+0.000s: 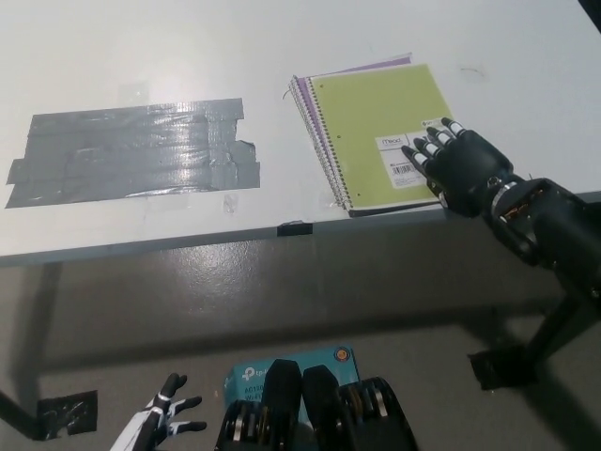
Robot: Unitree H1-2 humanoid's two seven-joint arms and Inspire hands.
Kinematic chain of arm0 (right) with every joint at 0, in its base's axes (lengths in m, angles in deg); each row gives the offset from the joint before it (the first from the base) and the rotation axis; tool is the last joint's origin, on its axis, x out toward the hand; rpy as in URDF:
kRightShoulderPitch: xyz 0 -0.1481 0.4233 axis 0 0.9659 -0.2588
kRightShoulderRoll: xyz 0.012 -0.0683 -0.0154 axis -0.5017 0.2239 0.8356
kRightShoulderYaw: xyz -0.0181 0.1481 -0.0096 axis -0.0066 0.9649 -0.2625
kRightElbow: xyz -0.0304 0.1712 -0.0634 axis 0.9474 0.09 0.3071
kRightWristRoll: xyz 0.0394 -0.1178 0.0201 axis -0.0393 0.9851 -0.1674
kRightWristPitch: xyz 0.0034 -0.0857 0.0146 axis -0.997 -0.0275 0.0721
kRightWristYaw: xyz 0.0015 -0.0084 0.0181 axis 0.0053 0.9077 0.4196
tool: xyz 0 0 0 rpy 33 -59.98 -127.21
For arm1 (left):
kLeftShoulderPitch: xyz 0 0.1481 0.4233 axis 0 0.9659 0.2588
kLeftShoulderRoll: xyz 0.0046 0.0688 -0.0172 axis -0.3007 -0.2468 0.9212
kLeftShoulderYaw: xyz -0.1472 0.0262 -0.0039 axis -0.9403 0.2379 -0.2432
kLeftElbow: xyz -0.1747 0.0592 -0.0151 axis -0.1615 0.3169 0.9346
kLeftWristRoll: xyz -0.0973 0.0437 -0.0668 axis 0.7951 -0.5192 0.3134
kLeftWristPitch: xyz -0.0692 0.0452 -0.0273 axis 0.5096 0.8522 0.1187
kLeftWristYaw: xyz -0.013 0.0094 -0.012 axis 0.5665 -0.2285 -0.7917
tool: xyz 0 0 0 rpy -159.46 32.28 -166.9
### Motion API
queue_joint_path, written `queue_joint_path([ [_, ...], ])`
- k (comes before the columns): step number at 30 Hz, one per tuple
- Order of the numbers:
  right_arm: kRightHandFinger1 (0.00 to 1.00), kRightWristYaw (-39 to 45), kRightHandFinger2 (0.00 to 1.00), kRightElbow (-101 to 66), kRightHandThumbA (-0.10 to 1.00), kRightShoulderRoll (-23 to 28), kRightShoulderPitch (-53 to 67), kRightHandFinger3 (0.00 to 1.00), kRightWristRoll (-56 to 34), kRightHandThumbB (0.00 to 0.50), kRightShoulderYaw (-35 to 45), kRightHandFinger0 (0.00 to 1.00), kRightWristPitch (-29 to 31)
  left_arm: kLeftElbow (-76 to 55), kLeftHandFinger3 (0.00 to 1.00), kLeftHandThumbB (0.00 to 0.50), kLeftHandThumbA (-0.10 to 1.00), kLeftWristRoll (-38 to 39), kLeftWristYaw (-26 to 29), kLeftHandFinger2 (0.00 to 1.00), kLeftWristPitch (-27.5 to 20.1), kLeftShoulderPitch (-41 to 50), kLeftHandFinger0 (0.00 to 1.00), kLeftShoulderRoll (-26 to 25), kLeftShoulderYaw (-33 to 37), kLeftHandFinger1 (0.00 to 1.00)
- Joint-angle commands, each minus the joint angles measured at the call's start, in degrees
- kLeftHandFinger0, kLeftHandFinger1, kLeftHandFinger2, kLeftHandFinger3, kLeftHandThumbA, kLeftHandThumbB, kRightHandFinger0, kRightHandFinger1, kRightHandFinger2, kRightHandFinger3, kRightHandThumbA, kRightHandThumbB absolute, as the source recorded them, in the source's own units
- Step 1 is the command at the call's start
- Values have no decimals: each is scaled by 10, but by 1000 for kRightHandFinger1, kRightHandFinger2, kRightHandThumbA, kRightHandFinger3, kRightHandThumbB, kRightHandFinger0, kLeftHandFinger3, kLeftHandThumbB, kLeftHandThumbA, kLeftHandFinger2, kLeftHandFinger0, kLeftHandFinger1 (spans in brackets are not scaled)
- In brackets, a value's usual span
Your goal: The robot uses its right hand to align two notebooks stacked together until they are fully overlapped
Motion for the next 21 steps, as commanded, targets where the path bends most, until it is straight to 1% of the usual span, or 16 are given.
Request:
queue_joint_path([
  [1,1000,16,1000,32,1000,-7,-15,1000,27,316,-18,1000,43,-6,1000,500,1000,-5,-11,876,-19,2,631,-3,0,734],
  [3,1000,15,1000,37,1000,-5,-18,1000,29,325,-17,1000,45,-4,1000,500,1000,-5,-12,879,-17,-3,609,-1,2,726],
  [5,1000,20,1000,29,1000,0,-20,1000,29,323,-14,1000,47,-7,1000,500,1000,-6,-12,904,-9,-5,640,-1,4,731],
  [8,1000,19,1000,21,1000,3,-23,1000,36,322,-15,1000,44,-10,1000,500,1000,-9,-13,917,-11,-4,651,-3,8,727],
  [9,1000,14,1000,31,1000,-1,-26,1000,32,317,-11,1000,48,-10,1000,500,1000,-11,-9,892,-7,-4,815,-1,7,725],
  [10,1000,14,1000,30,1000,1,-26,1000,32,316,-10,1000,48,-10,1000,500,1000,-11,-10,891,-6,-6,829,-1,8,725],
  [12,1000,1,1000,38,1000,0,-32,1000,36,322,-10,1000,55,-9,1000,500,1000,-8,-10,904,-4,-10,727,1,6,730],
  [14,1000,5,1000,39,1000,-2,-38,1000,39,314,-10,1000,54,-10,1000,500,1000,-9,-11,903,-4,-11,698,1,7,738],
  [16,1000,10,1000,38,1000,-4,-42,1000,39,311,-8,1000,54,-11,1000,500,1000,-9,-11,904,-4,-12,687,1,6,740],
  [18,1000,7,1000,40,1000,-9,-47,1000,36,290,-3,1000,55,-12,1000,500,1000,-6,-13,904,-6,-12,650,0,4,715],
  [19,1000,10,1000,37,1000,-10,-48,1000,35,289,-1,1000,54,-11,1000,500,1000,-7,-12,898,-8,-13,649,0,4,706],
  [20,1000,9,1000,35,1000,-10,-48,1000,35,291,1,1000,54,-10,1000,500,1000,-8,-12,902,-8,-13,682,-1,5,725],
  [21,1000,12,1000,29,1000,-10,-46,1000,35,285,2,1000,51,-10,1000,500,1000,-9,-12,900,-7,-13,682,-2,5,724],
])
